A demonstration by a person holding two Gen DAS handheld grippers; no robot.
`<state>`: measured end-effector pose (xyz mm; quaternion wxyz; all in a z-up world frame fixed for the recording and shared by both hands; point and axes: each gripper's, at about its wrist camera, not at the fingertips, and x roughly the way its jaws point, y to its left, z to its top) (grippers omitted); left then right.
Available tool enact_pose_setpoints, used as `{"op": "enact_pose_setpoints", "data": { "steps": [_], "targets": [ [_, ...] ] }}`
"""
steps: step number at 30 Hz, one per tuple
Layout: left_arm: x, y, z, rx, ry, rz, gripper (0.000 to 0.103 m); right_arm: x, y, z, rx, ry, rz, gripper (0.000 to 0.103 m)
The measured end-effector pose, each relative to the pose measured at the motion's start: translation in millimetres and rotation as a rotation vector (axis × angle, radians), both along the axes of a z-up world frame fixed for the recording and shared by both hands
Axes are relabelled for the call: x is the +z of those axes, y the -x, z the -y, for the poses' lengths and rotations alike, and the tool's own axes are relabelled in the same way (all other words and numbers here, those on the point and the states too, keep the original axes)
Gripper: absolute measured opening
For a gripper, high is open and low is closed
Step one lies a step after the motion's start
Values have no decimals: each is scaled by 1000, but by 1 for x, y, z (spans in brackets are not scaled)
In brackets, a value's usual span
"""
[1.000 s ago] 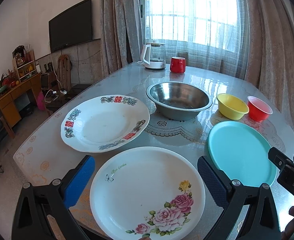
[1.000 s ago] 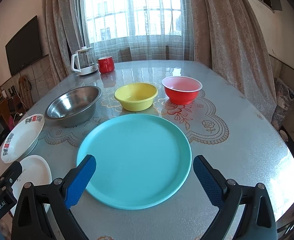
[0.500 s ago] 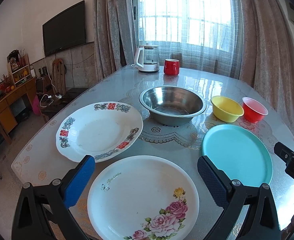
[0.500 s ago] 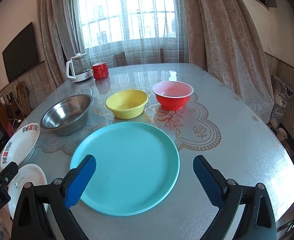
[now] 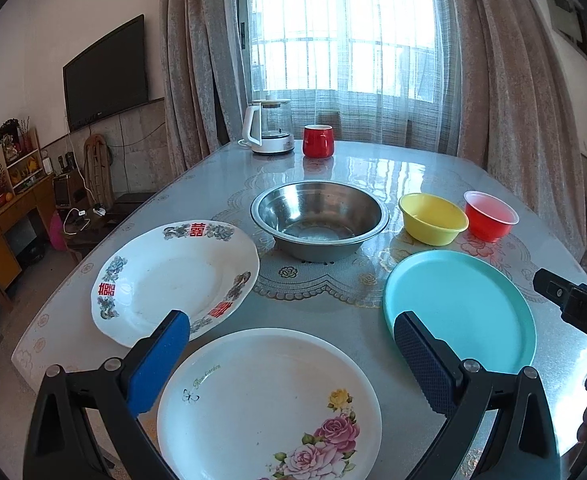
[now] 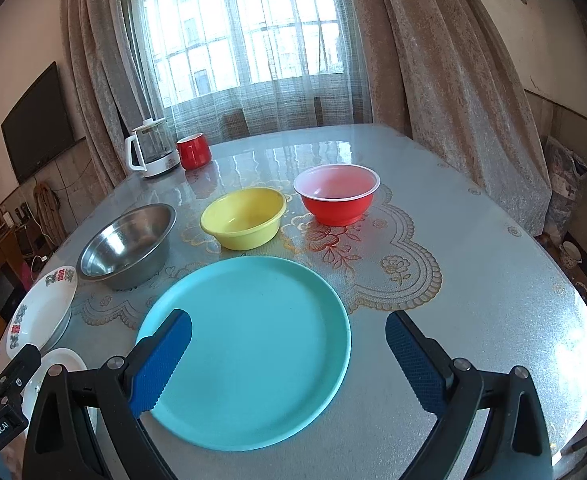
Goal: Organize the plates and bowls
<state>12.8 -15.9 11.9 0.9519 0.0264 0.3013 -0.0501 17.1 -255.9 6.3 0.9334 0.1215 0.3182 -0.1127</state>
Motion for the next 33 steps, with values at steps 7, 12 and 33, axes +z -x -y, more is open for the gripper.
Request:
{"op": "enact_pose_setpoints", "data": {
  "steps": [7, 12, 33],
  "targets": [
    [-5, -4, 12, -69, -12, -19, 103, -12, -3, 9, -7, -33, -27, 99],
    [-7, -10, 19, -105, 9, -49, 103, -14, -7, 17, -12, -54, -30, 99],
    [-13, -59, 55, -302, 103, -287, 65, -60, -22, 63, -33, -230, -128, 59]
  ]
}}
